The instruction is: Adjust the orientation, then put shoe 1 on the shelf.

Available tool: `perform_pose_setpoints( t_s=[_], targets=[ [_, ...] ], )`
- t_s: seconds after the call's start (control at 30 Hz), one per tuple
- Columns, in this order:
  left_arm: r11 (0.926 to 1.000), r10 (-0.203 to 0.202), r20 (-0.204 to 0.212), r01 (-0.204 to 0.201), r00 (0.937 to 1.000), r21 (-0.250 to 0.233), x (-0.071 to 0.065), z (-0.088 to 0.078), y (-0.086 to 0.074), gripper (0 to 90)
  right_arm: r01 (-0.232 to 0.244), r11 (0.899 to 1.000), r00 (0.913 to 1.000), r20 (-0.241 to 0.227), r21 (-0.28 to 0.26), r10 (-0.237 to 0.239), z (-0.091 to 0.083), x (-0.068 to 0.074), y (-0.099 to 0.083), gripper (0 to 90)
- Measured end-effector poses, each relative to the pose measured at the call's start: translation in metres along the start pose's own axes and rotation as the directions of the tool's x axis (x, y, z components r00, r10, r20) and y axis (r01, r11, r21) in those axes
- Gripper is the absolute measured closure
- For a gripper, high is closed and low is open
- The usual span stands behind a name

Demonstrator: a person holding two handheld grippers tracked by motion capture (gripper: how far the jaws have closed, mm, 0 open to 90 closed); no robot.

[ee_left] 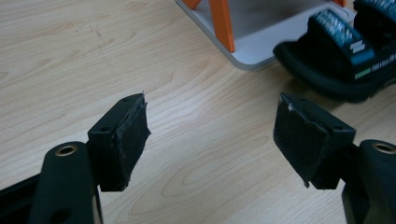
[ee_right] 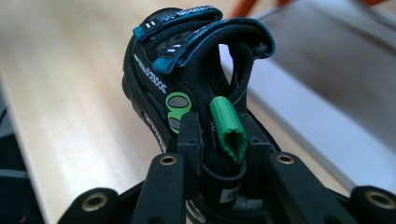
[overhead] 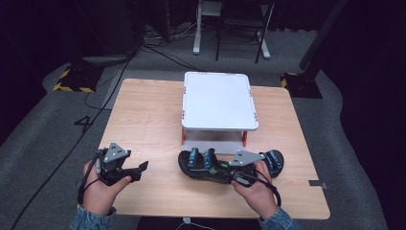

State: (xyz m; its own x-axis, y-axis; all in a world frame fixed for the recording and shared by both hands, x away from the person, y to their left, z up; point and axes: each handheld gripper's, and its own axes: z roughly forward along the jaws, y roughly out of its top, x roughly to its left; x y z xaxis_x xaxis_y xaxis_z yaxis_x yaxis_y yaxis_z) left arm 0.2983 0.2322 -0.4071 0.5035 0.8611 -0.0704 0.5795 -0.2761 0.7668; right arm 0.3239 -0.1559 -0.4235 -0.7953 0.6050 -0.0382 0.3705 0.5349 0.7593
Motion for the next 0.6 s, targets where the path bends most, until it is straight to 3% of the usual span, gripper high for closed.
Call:
perform_pose_setpoints(
  t_s=[0.2, 0.43, 0.47, 0.6],
  targets=[
    [1.0, 0.009, 0.007, -0.009, 0.9999, 0.001, -0.002, 0.001, 0.002, 26.8, -0.055, 0.998, 0.9937, 0.097, -0.013, 0.056, -0.005, -0.01, -0.003, 75.0],
    [0.9999, -0.001, -0.008, 0.001, 1.0, -0.013, 0.001, -0.006, 0.001, 26.8, -0.11, 0.994, 0.9802, 0.164, -0.017, 0.111, 0.01, -0.02, 0.005, 74.8],
    [0.9999, -0.007, -0.01, 0.007, 0.9999, -0.013, 0.003, -0.007, -0.001, 26.8, -0.13, 0.991, 0.9728, 0.19, -0.023, 0.132, 0.017, -0.023, 0.009, 74.7],
    [0.9998, -0.015, -0.017, 0.014, 0.9998, -0.012, 0.006, -0.009, -0.003, 26.8, -0.142, 0.99, 0.96, 0.243, -0.006, 0.139, 0.033, -0.026, 0.018, 73.4]
  ],
)
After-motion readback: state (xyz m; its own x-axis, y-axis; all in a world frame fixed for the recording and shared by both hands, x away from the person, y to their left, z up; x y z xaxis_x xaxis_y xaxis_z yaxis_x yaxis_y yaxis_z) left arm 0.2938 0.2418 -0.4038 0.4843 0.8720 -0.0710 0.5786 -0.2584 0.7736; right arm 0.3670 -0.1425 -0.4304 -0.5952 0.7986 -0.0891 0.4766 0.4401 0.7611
